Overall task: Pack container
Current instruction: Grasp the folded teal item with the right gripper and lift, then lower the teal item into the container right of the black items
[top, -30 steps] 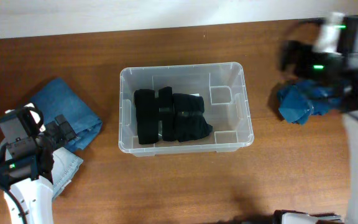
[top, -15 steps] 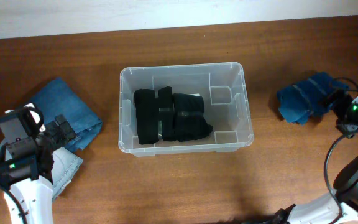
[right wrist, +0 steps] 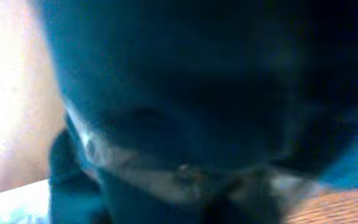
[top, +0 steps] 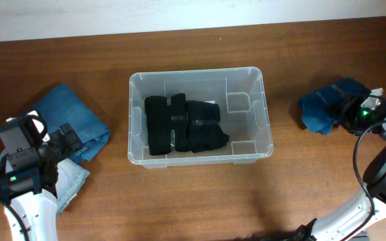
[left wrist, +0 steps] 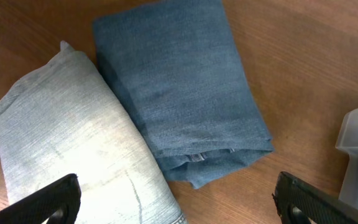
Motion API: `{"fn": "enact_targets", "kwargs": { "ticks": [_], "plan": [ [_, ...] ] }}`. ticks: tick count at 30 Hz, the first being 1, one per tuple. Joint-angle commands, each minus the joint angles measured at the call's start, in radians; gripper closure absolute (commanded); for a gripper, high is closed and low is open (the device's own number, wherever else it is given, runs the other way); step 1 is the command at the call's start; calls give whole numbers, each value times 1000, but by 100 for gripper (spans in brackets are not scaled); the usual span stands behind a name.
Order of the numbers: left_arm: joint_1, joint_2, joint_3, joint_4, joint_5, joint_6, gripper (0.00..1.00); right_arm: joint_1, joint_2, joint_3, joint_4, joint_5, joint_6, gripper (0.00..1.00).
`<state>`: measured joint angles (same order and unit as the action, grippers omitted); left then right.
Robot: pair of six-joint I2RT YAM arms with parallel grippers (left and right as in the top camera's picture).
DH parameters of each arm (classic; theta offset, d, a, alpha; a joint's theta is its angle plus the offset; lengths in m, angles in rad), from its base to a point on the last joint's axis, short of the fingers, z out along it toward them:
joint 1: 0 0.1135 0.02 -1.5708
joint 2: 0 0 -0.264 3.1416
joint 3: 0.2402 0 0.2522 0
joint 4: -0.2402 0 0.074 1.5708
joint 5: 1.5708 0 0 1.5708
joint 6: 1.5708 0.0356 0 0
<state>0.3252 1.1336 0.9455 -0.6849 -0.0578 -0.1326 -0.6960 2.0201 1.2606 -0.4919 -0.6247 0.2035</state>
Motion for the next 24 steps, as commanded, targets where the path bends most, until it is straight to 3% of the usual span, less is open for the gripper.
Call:
{"fn": "enact_targets", "kwargs": {
  "ticks": [1,5,14,19,24],
  "plan": [
    [5,0,19,3,17,-9,1,21,14,-15,-18,-34,-10,92],
    [5,0,19,2,17,-9,1,22,-83,-1,-58,-74,-36,96],
    [5,0,19,2,17,-9,1,133,-516,207,-351,-74,-174,96],
    [5,0,19,2,17,-9,1,318,-658,232,-409,-43,-185,96],
    [5,0,19,2,17,-10,1,582,-640,218,-477,74,-185,96]
  ]
}}
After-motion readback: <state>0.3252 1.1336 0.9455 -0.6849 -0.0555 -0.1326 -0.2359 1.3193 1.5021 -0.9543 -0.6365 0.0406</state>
